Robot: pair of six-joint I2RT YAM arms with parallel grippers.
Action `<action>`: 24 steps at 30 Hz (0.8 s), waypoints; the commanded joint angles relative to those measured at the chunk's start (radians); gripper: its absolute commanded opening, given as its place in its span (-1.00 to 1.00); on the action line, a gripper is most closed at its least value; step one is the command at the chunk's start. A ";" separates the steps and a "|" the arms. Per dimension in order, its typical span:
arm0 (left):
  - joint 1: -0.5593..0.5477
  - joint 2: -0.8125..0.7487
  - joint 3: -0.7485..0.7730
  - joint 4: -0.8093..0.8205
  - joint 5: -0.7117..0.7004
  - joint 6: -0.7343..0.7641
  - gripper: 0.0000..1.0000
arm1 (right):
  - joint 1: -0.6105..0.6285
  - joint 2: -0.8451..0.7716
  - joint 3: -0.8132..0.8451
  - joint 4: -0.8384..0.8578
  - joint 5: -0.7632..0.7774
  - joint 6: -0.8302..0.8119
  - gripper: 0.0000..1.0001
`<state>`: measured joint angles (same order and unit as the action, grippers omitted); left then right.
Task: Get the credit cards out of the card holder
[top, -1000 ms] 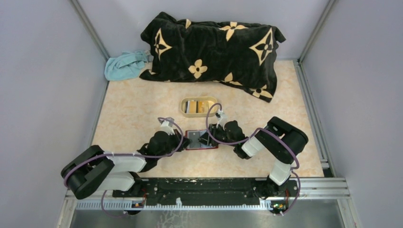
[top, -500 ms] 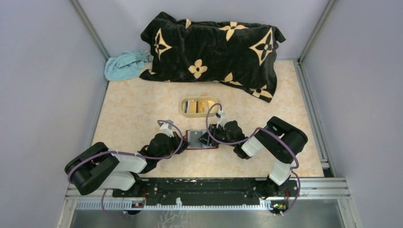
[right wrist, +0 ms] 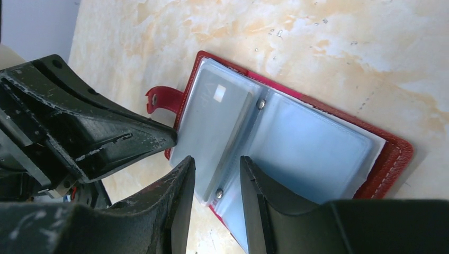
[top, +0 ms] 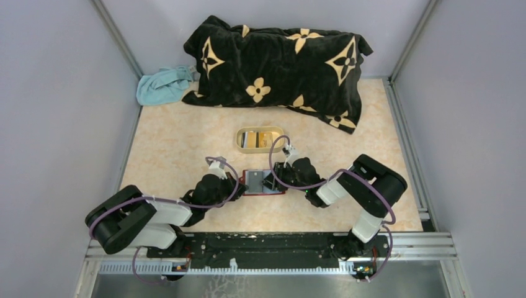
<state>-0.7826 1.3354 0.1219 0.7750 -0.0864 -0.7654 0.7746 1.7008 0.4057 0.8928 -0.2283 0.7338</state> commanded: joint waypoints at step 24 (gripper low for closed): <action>0.007 0.070 -0.012 -0.013 0.011 0.013 -1.00 | 0.037 0.009 0.057 0.039 -0.036 0.007 -0.25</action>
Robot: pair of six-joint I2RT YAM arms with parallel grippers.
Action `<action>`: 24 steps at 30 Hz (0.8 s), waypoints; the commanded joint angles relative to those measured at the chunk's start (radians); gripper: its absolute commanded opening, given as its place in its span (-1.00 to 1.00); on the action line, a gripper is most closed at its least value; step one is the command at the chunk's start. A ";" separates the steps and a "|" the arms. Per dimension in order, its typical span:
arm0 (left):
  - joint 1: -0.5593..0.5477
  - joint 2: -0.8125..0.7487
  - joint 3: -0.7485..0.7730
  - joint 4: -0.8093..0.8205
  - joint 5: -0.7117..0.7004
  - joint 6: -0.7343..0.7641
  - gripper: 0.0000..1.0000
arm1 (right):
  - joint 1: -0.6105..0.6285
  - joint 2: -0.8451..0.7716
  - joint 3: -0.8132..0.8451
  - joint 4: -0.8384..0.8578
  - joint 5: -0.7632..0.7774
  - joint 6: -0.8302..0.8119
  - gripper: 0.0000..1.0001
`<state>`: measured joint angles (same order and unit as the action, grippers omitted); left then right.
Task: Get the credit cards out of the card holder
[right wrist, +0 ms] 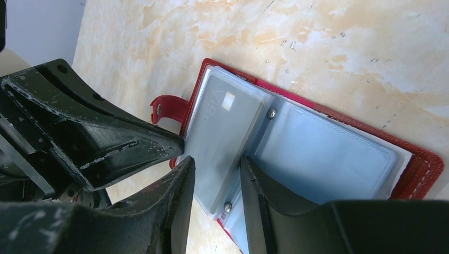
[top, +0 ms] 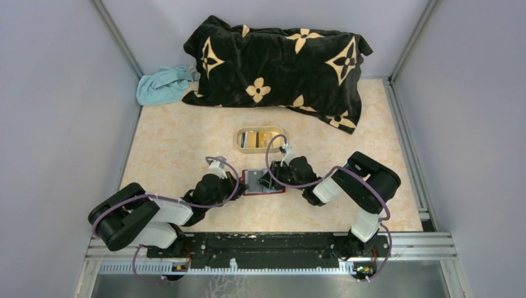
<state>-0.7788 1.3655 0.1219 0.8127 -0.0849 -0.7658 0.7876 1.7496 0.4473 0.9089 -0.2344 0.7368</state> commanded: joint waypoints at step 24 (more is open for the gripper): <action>0.004 -0.162 -0.016 -0.127 0.004 0.003 0.06 | 0.000 -0.005 -0.049 0.171 -0.082 0.094 -1.00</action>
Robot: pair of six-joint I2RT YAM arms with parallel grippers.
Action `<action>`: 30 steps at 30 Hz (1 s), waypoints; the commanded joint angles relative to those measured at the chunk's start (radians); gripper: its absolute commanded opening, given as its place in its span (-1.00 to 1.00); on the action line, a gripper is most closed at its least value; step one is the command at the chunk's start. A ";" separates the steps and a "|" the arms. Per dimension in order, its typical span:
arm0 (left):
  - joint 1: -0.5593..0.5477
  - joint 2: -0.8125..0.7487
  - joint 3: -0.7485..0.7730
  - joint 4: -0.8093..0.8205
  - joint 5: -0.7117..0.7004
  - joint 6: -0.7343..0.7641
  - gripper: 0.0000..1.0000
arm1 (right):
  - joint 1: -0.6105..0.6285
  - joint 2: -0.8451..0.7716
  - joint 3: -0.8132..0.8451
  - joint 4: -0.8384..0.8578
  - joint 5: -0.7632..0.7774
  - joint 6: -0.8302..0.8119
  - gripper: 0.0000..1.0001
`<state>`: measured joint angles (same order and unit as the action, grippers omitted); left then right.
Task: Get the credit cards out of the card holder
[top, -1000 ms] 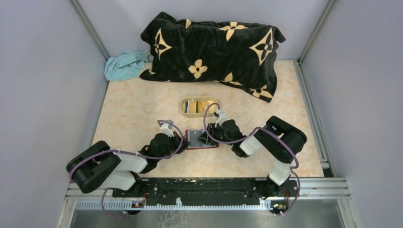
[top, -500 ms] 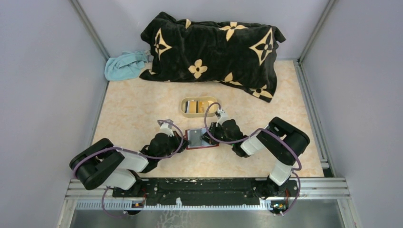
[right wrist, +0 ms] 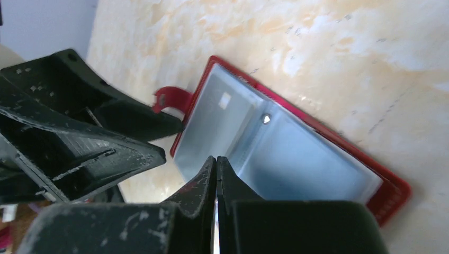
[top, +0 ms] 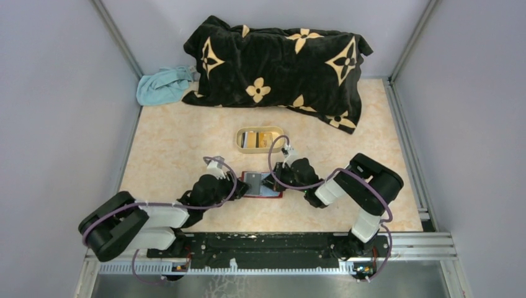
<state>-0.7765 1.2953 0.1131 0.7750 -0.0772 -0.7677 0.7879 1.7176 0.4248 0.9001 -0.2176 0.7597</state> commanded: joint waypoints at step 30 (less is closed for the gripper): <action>0.016 -0.029 0.057 -0.054 0.086 0.089 0.37 | -0.021 0.204 -0.060 0.366 -0.135 0.162 -1.00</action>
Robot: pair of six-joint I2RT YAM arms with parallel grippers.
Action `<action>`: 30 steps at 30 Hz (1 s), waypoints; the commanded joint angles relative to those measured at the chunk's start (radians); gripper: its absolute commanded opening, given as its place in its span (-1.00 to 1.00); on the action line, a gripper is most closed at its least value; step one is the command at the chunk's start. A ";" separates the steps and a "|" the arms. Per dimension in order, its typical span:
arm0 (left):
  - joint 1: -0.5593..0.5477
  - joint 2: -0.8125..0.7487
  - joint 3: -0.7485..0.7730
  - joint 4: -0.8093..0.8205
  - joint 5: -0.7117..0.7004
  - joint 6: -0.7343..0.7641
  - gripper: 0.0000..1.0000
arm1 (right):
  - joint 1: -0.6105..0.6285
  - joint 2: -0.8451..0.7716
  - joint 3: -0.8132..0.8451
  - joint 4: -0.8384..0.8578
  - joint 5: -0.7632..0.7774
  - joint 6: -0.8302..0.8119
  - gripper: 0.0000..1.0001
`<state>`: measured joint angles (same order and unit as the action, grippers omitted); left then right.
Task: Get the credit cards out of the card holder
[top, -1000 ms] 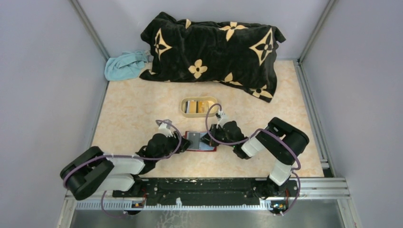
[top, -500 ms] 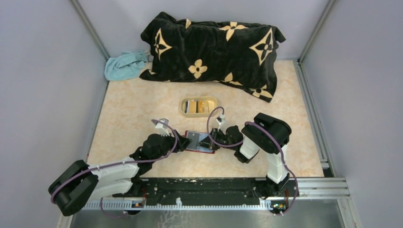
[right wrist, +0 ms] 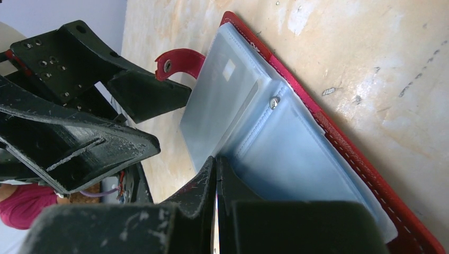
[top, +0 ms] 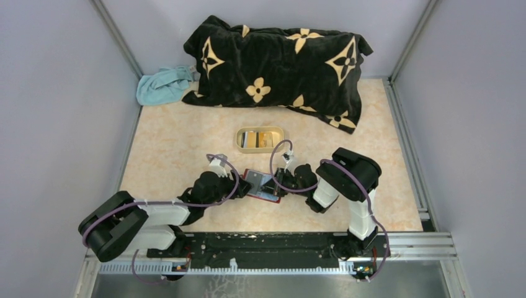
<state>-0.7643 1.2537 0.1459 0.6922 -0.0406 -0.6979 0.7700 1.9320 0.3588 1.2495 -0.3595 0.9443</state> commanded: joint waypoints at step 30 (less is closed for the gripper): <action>0.003 -0.041 0.014 -0.013 0.067 0.051 0.38 | -0.003 -0.004 0.012 0.010 0.004 -0.019 -1.00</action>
<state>-0.7631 1.1973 0.1528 0.6292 0.0048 -0.6575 0.7696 1.9320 0.3607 1.2469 -0.3603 0.9440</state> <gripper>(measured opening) 0.691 0.005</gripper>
